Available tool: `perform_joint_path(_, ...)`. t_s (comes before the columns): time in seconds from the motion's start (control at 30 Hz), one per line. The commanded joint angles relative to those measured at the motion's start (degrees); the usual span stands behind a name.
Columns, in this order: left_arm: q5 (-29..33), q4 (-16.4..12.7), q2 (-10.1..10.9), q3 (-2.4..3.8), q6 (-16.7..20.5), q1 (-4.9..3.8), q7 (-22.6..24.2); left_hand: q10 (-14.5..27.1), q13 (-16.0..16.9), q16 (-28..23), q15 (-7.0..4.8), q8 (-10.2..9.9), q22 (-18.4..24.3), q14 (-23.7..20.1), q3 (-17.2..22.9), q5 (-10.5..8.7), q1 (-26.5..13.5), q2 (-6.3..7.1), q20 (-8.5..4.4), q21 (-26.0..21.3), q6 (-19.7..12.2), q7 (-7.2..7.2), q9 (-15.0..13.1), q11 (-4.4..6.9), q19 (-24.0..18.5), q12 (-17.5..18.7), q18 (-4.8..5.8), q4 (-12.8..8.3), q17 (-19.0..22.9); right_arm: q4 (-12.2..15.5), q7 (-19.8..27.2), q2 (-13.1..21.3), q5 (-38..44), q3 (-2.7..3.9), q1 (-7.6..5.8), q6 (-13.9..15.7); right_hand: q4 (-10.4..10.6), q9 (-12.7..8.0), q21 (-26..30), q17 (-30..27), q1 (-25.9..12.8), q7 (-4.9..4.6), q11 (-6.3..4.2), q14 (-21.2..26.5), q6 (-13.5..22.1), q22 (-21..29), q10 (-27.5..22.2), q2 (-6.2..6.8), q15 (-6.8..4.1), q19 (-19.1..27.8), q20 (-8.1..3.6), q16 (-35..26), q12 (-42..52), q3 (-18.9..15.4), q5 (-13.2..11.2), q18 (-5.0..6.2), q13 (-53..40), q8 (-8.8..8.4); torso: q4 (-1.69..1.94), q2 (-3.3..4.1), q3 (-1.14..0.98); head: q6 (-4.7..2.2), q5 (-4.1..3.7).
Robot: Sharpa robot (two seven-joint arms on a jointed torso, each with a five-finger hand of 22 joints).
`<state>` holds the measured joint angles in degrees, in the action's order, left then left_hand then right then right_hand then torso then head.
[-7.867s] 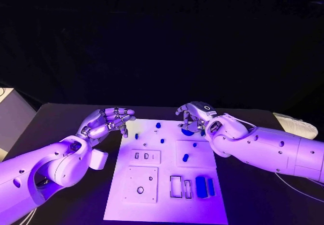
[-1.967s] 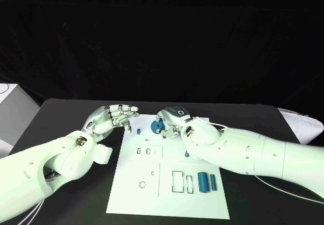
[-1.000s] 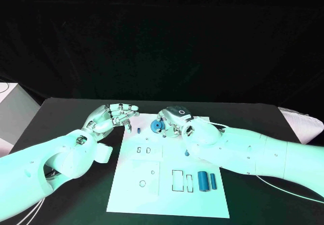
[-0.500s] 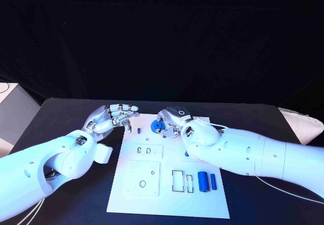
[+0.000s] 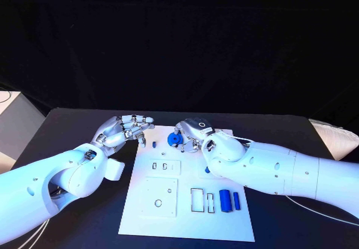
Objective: Assemble the parts on the task board
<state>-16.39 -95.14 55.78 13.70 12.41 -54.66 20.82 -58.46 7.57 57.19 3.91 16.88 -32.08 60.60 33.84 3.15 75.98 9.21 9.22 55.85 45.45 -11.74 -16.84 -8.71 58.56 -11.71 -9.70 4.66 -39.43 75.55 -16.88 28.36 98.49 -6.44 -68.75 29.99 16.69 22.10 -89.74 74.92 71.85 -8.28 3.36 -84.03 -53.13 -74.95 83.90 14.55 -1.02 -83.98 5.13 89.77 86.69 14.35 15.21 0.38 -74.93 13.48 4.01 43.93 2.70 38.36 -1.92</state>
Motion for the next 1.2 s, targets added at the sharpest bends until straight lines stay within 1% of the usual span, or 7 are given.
perform_joint_path(0.03, 0.13, -0.13, -0.07, 0.04, -0.90, 0.00, 0.08, 0.46, 0.10, 0.25, 0.11, 0.25, -0.05, -0.27, 0.27, 0.02, -0.35, 0.05, -0.10, 0.34, -0.38, -0.92, -0.08, 0.14, -0.37, -0.38, -0.90, 0.06, 0.05, 0.19, 1.78, -0.11, -0.27, -0.03, 0.08, -0.21, -0.10, -0.10, 0.06, 15.08, -0.17, -0.05, 0.38, -5.97, 0.33, -14.73, 2.25, -0.50, 0.55, -5.86, 0.21, 0.23, -0.33, -0.37, 0.21, -0.28, -11.75, -0.02, -0.01, 0.00, -0.03, -0.11, 0.15)
perform_joint_path(0.3, 0.13, -0.10, -0.12, 0.04, -0.81, 0.00, -0.10, 0.56, 0.12, 0.27, 0.12, 0.27, -0.07, -0.30, 0.28, 0.02, -0.37, 0.04, -0.09, 0.40, -0.44, -0.93, -0.10, 0.12, -0.44, -0.45, -0.90, 0.08, 0.07, 0.20, 2.67, -0.36, -0.48, -0.03, 0.09, -0.24, -0.73, -0.24, -0.15, 15.08, 2.64, 0.35, 0.07, -5.97, -0.22, -14.94, 2.71, -1.79, 0.22, -5.97, 0.02, 0.23, 0.09, 0.09, 0.35, -0.35, -12.13, 0.16, 0.08, 0.00, 0.01, -0.02, 0.05)
perform_joint_path(0.47, 0.13, -0.10, -0.09, 0.04, -0.78, 0.00, -0.13, 0.56, 0.12, 0.27, 0.12, 0.27, -0.07, -0.30, 0.28, 0.02, -0.37, 0.04, -0.09, 0.40, -0.44, -0.93, -0.10, 0.12, -0.44, -0.45, -0.90, 0.08, 0.07, 0.31, 2.75, -0.30, -0.35, -0.03, 0.09, -0.51, -1.52, -0.42, -0.25, 15.08, 5.80, 0.84, -0.42, -5.97, -1.51, -15.04, 2.92, -2.75, -0.32, -6.01, -0.49, 0.23, 0.25, 2.58, 0.47, -0.38, -12.29, 0.57, 0.04, 0.00, -0.02, -0.01, 0.08)
perform_joint_path(0.63, 0.13, -0.12, -0.07, 0.04, -0.78, 0.00, -0.16, 0.56, 0.12, 0.27, 0.12, 0.27, -0.07, -0.30, 0.28, 0.02, -0.37, 0.04, -0.09, 0.40, -0.44, -0.93, -0.10, 0.12, -0.44, -0.45, -0.90, 0.08, 0.07, 0.00, 2.24, -0.28, 0.16, -0.03, 0.10, -0.69, -2.27, -0.68, -0.26, 15.08, 7.42, 0.96, -0.58, -5.97, -1.68, -15.05, 2.88, -2.97, -0.50, -6.02, -0.68, 0.23, 0.20, 4.52, 0.95, -0.38, -12.26, 0.47, -0.01, -0.02, -0.01, -0.02, 0.11)
perform_joint_path(0.83, 0.13, -0.10, -0.09, 0.04, -0.80, 0.00, -0.18, 0.56, 0.12, 0.27, 0.12, 0.27, -0.07, -0.30, 0.28, 0.02, -0.37, 0.04, -0.09, 0.40, -0.44, -0.93, -0.10, 0.12, -0.44, -0.45, -0.90, 0.08, 0.07, -0.43, 1.71, -0.28, 0.63, -0.03, 0.10, -0.77, -3.50, -1.26, -0.25, 15.08, 8.43, 0.51, -0.27, -5.97, -1.28, -15.04, 2.54, -1.70, -0.19, -6.01, -0.57, 0.23, -0.13, 7.30, 2.32, -0.38, -11.99, -0.09, 0.05, -0.02, -0.01, -0.08, 0.03)
perform_joint_path(1.03, 0.13, -0.04, -0.15, 0.04, -0.82, 0.00, -0.21, 0.56, 0.12, 0.27, 0.12, 0.27, -0.07, -0.30, 0.28, 0.02, -0.37, 0.04, -0.09, 0.40, -0.44, -0.93, -0.10, 0.12, -0.44, -0.45, -0.90, 0.08, 0.07, -0.52, 1.70, -0.25, 0.76, -0.03, 0.10, -1.38, -3.61, -1.67, -0.20, 15.08, 7.48, 0.07, 0.13, -5.97, -0.64, -14.99, 2.22, -0.15, 0.21, -5.99, -0.25, 0.23, -0.42, 7.70, 1.92, -0.36, -11.74, -0.61, 0.02, 0.02, -0.01, -0.09, 0.06)
perform_joint_path(1.2, 0.13, -0.02, -0.16, 0.04, -0.82, 0.00, -0.24, 0.69, 0.15, 0.29, 0.14, 0.29, -0.09, -0.36, 0.28, 0.02, -0.39, 0.03, -0.06, 0.47, -0.52, -0.97, -0.13, 0.09, -0.53, -0.55, -0.90, 0.11, 0.11, -0.78, 1.96, -0.28, 0.64, -0.03, 0.10, -1.93, -3.30, -2.12, -0.14, 15.08, 6.44, -0.30, 0.48, -5.97, 0.44, -14.94, 1.93, 0.56, 0.55, -5.97, 0.07, 0.23, -0.68, 7.65, 2.33, -0.35, -11.52, -1.35, -0.01, 0.03, -0.04, -0.11, 0.07)
